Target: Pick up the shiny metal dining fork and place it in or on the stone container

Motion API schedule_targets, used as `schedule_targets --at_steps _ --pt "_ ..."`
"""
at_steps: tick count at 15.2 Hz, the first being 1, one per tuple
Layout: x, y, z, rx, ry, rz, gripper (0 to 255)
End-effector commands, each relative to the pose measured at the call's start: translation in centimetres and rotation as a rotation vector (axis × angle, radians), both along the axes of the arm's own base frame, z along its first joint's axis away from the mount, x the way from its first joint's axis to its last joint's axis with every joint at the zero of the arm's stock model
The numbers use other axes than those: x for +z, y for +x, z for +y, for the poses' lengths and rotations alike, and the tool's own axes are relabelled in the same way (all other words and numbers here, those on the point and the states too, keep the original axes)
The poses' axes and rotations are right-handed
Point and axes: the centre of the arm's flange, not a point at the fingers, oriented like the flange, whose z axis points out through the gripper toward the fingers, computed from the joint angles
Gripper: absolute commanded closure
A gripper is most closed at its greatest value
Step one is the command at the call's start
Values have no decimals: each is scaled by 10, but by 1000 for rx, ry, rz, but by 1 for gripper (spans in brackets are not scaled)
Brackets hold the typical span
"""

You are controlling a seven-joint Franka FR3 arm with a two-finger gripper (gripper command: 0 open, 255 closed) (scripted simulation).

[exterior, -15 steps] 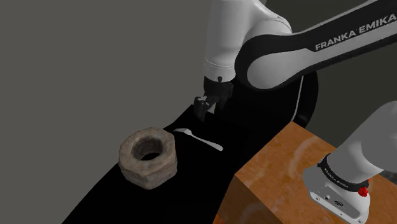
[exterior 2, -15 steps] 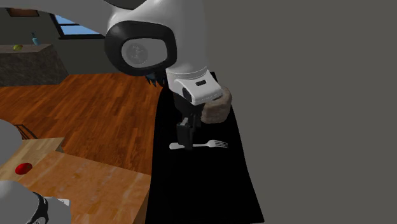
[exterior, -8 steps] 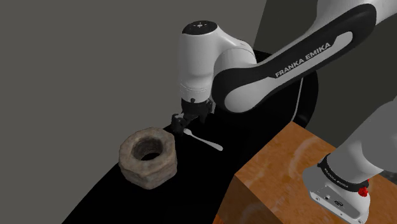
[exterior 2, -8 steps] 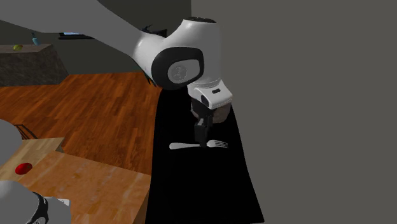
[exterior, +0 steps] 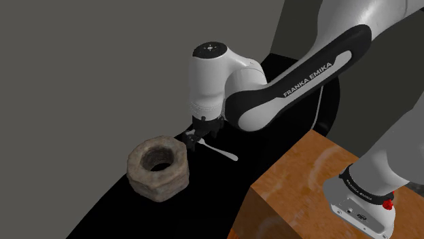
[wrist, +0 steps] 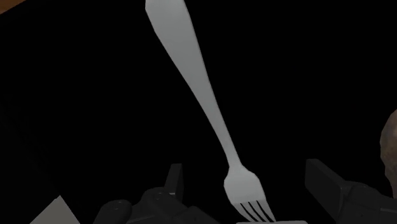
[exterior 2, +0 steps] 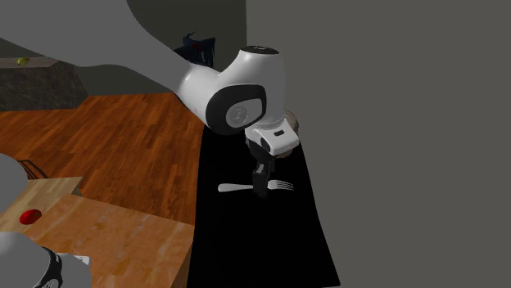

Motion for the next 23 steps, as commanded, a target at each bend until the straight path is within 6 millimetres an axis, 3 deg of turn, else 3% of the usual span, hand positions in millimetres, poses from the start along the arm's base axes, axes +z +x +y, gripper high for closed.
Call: schedule_targets --at_steps 1,6,7,16,23 --pt "-2 0 0 0 0 0 0" --pt "-2 0 0 0 0 0 0" --pt "-2 0 0 0 0 0 255" --pt "-2 0 0 0 0 0 255" --pt "35 0 0 0 0 0 255"
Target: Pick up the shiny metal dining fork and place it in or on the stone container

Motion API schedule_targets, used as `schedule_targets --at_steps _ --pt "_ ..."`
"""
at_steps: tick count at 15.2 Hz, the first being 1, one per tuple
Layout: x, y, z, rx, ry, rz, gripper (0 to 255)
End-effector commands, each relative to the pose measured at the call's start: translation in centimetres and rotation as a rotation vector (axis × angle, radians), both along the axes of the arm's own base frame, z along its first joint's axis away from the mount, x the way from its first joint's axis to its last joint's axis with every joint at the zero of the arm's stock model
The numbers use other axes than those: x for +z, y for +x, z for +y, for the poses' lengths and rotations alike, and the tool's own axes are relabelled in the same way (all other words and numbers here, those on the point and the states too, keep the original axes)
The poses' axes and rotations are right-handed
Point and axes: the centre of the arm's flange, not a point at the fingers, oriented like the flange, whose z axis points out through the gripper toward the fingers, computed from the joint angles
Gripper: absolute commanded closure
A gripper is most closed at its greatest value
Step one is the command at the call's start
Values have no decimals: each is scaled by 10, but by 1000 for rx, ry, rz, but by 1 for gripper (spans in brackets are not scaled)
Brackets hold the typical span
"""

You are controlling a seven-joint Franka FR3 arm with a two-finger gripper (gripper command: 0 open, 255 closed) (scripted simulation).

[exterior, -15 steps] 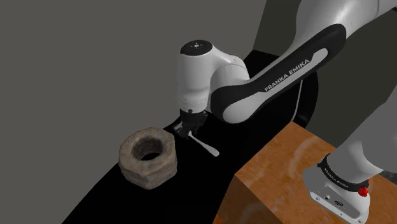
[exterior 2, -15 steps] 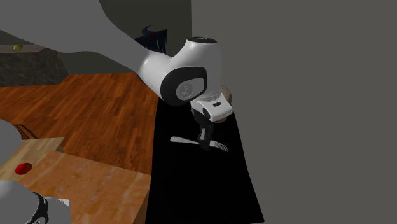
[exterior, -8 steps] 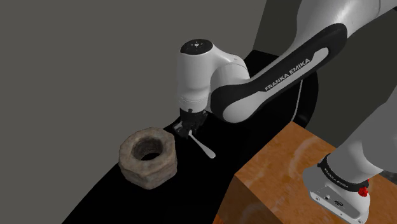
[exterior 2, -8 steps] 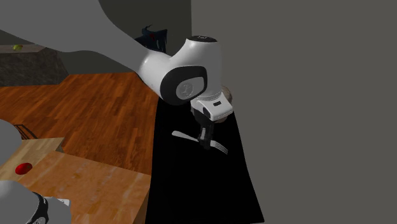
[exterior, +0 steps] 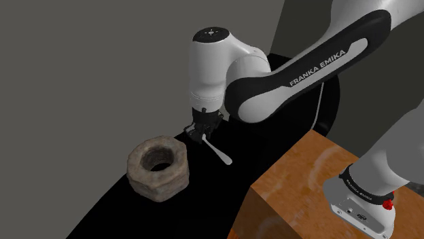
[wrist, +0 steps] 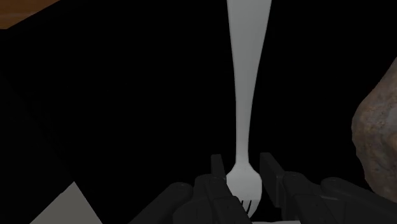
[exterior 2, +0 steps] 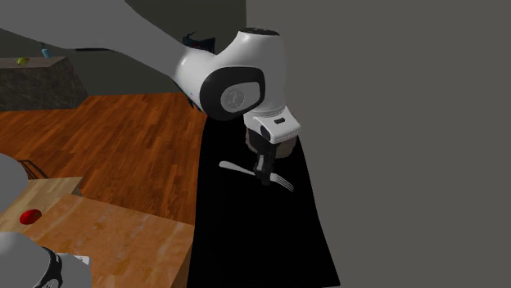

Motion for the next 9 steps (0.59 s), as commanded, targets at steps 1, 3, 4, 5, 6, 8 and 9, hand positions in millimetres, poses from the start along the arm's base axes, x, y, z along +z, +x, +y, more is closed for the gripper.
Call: schedule_targets --at_steps 1,3,4,5,6,8,9 --pt "11 1 0 0 0 0 255" --pt "21 1 0 0 0 0 255" --pt "27 1 0 0 0 0 255" --pt "32 1 0 0 0 0 255" --pt "37 1 0 0 0 0 255" --pt "48 1 0 0 0 0 255" --pt "53 1 0 0 0 0 255"
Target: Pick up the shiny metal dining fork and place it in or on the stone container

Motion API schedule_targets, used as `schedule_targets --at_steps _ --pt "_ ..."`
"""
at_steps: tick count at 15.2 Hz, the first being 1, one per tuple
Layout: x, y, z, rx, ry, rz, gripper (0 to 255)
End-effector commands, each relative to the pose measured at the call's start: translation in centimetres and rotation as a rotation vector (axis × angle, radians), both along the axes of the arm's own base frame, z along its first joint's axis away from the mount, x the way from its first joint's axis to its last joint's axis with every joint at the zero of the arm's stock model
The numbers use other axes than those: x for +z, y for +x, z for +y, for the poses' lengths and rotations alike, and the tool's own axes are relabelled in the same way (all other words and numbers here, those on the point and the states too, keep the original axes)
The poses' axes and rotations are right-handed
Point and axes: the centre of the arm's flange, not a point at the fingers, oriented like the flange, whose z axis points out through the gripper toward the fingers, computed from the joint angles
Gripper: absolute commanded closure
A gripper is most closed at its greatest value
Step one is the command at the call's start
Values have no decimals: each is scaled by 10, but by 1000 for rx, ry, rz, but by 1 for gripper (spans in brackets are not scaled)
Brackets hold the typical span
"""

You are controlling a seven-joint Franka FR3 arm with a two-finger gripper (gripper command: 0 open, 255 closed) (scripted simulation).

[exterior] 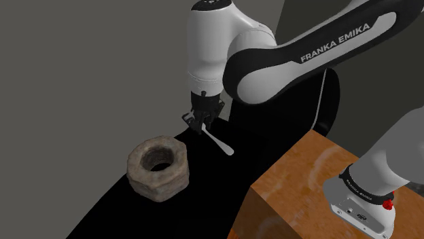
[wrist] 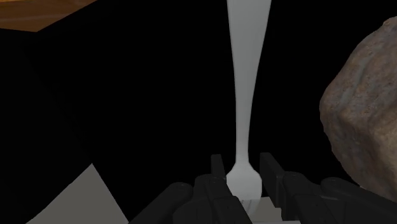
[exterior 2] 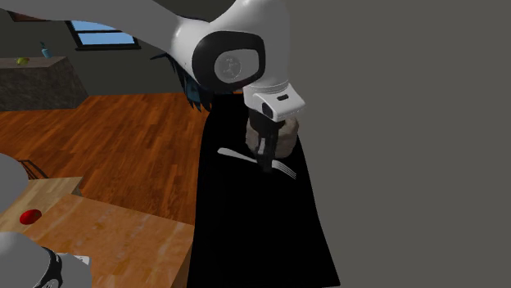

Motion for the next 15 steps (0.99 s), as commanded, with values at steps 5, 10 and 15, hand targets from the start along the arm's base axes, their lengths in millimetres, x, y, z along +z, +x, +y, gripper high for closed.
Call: schedule_targets --at_steps 5,10,15 --pt "31 -1 0 0 0 0 255" --pt "57 -1 0 0 0 0 255" --pt "84 -1 0 0 0 0 255"
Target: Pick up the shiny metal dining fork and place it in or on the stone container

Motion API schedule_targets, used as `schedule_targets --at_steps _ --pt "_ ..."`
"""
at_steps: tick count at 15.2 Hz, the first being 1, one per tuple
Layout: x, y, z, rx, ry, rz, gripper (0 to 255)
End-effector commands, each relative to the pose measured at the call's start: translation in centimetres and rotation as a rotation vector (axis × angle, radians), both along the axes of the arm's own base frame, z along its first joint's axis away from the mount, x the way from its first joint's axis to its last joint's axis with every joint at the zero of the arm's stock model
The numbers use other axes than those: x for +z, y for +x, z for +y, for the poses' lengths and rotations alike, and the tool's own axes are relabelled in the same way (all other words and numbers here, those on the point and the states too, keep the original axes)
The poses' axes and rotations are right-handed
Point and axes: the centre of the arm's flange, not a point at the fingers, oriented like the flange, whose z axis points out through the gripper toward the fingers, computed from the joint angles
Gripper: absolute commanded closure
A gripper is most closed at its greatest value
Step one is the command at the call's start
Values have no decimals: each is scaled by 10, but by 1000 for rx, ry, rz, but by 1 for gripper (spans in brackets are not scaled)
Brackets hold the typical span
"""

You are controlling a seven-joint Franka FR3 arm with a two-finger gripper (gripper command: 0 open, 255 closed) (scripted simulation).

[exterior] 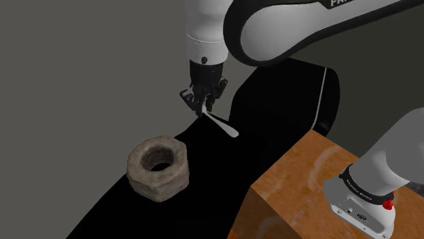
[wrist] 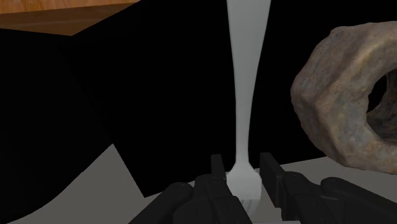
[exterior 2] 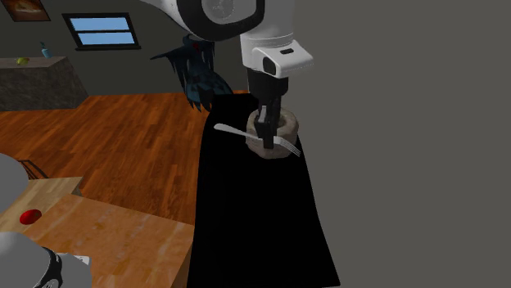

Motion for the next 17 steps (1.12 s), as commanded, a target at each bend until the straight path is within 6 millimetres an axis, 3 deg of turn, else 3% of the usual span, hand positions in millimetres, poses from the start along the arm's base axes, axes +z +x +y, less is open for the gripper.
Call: schedule_targets --at_steps 1,8,17 --pt "12 -1 0 0 0 0 255" --pt "44 -1 0 0 0 0 255" --pt "36 0 118 0 0 0 255"
